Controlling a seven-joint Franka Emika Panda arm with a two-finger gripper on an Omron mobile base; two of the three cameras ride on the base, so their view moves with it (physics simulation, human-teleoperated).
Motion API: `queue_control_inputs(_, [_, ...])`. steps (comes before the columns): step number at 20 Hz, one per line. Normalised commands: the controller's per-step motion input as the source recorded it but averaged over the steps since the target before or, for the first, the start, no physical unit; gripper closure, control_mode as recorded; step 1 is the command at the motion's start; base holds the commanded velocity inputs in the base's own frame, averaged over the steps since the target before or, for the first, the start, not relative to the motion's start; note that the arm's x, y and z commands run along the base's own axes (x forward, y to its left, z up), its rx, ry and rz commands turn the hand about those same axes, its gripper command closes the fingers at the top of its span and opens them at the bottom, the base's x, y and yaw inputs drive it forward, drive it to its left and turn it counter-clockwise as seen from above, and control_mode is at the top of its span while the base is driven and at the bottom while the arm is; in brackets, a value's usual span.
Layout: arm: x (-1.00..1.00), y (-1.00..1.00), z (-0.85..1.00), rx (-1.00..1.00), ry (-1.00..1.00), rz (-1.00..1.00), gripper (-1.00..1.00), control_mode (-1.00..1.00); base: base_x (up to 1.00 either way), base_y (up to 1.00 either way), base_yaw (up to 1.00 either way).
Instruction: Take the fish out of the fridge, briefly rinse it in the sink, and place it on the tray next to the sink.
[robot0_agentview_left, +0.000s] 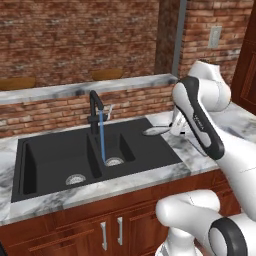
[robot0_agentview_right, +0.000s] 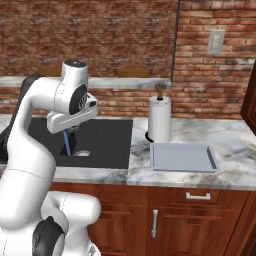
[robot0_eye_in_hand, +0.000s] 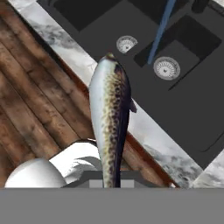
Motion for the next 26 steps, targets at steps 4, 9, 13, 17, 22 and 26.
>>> queue_control_inputs(4, [0.18,0.41,-0.51,-0.07,0.07,0.38,1.00,-1.00,0.00,0.00,0.00])
queue_control_inputs(9, [0.13,0.06,-0.25,0.01,0.00,0.31,1.00,-1.00,0.00,0.00,0.00])
queue_control_inputs(13, [0.19,0.00,-0.11,0.08,0.00,0.21,1.00,-1.00,0.00,0.00,0.00])
queue_control_inputs(17, [0.15,0.00,-0.06,0.16,0.00,0.16,1.00,-1.00,0.00,0.00,0.00])
queue_control_inputs(22, [0.05,0.00,-0.06,0.14,-0.01,0.10,1.00,-1.00,0.00,0.00,0.00])
queue_control_inputs(26, [0.00,0.10,-0.01,0.12,-0.01,0.03,1.00,-1.00,0.00,0.00,0.00])
